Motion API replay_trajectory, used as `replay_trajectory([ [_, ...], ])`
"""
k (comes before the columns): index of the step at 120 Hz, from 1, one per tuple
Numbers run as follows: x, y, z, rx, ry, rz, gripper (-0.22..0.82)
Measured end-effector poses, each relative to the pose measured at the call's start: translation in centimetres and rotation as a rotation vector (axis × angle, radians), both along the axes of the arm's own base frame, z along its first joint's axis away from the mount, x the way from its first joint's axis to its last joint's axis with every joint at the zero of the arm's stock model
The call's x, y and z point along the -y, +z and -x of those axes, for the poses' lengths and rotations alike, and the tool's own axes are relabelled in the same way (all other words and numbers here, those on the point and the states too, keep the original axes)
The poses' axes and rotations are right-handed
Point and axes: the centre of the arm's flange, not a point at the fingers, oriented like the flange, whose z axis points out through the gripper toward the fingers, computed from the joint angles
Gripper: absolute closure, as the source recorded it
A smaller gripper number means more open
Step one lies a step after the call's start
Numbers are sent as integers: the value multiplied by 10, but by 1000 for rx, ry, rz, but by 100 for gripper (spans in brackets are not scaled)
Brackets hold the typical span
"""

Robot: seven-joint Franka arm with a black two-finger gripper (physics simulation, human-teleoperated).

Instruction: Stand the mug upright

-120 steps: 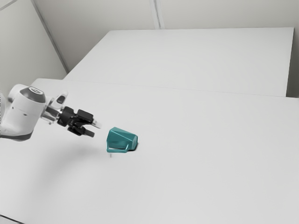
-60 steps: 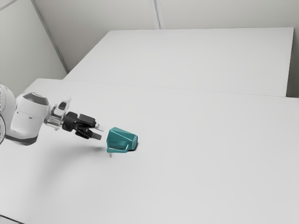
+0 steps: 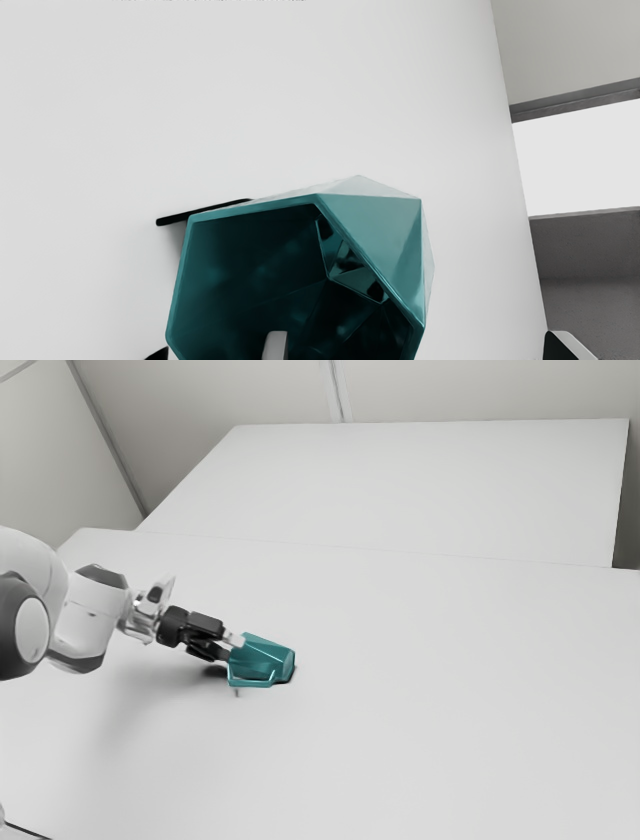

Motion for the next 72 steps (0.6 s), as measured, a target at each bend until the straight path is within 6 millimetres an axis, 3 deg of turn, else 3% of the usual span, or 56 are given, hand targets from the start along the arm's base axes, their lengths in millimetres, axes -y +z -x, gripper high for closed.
replay_trajectory([
  [18,5,-1,-4,18,-12,9,16],
  [47,9,-1,-6,37,-23,20,49],
  [72,14,2,-7,53,-38,28,67],
])
